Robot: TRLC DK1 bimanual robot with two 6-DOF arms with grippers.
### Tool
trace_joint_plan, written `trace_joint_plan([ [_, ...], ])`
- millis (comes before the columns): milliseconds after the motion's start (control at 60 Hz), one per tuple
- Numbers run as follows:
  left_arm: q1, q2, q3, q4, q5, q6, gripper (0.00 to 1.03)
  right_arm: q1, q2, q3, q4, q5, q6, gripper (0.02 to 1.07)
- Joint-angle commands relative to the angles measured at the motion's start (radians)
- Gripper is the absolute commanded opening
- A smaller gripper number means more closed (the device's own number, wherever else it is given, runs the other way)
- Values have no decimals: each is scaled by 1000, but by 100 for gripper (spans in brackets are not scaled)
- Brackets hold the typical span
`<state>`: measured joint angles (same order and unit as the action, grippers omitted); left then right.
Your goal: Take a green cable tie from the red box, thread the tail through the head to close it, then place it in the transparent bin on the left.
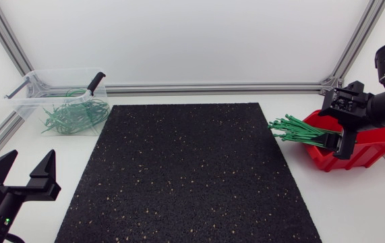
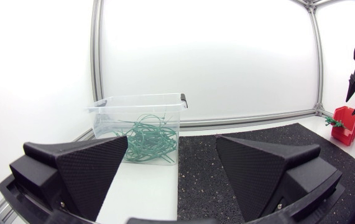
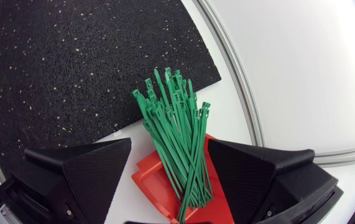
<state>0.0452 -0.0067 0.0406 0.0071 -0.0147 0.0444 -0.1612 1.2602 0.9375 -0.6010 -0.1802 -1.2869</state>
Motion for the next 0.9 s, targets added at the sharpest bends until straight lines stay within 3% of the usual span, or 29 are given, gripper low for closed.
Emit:
trace_joint_plan([
  [0, 8, -6, -39, -16, 4, -11, 99, -9, 5, -52, 15, -4, -89, 90],
  [167, 8, -6, -39, -16, 4, -11, 99, -9, 41, -72, 24, -8, -146, 80],
  [300, 8, -6, -39, -16, 4, -12, 99, 0, 45, -106, 67, -15, -195, 78],
  [450, 8, -6, -39, -16, 4, -11, 99, 22, 61, -137, 129, 1, -213, 56],
  [533, 8, -6, -39, -16, 4, -11, 99, 32, 62, -141, 147, 1, -213, 49],
  [883, 8, -6, -39, -16, 4, -11, 99, 74, 102, -175, 241, 54, -226, 44],
])
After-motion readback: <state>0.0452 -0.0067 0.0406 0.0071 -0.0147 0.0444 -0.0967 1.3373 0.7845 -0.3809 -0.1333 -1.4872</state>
